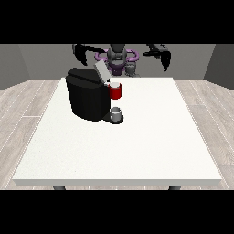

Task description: Insert the coffee pod into the coffee machine and close the lid

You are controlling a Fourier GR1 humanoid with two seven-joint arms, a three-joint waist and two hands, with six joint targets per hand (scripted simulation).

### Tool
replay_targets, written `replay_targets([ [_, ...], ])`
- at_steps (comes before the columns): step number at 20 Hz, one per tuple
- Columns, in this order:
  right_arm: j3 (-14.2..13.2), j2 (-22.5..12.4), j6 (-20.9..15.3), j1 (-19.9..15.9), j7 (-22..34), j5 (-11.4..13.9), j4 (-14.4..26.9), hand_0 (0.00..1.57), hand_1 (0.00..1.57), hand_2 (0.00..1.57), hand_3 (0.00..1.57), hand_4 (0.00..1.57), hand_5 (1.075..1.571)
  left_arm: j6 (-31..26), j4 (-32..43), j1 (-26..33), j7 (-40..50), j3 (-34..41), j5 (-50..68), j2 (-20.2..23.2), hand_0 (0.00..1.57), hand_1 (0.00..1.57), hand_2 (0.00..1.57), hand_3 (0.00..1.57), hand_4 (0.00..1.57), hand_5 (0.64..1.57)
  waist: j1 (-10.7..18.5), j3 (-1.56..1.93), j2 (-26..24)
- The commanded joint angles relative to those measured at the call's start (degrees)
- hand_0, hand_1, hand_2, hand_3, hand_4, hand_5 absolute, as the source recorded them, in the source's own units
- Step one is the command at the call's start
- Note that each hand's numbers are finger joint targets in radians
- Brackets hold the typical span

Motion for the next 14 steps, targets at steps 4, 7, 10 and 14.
replay_targets([
  [4, 0.8, 2.5, -1.2, -4.0, -1.5, 1.4, 5.5, 0.0, 0.0, 0.0, 0.0, 0.0, 1.571, 0.4, -7.8, 2.6, 5.1, -1.5, 2.5, 1.4, 0.0, 0.0, 0.0, 0.0, 0.0, 1.571, -0.7, 0.0, 2.4],
  [7, 1.6, 3.0, -1.6, -5.6, -1.3, 2.6, 5.9, 0.0, 0.0, 0.0, 0.0, 0.0, 1.571, 2.1, -7.4, 5.4, 0.7, -2.1, 1.1, 1.4, 0.0, 0.0, 0.0, 0.0, 0.0, 1.571, -1.9, -0.01, 3.3],
  [10, -2.7, -2.0, 1.9, -7.8, -2.8, 0.8, 10.2, 0.0, 0.0, 0.0, 0.0, 0.0, 1.571, -1.6, -11.1, 4.2, 5.6, -0.3, 5.3, 4.6, 0.0, 0.0, 0.0, 0.0, 0.0, 1.571, 0.4, 0.0, 4.7],
  [14, -0.3, 0.7, 0.0, -9.8, -3.5, 3.6, 11.7, 0.0, 0.0, 0.0, 0.0, 0.0, 1.571, 1.0, -11.9, 5.2, 4.5, -1.6, 5.4, 2.7, 0.0, 0.0, 0.0, 0.0, 0.0, 1.571, -0.4, 0.0, 5.0],
])
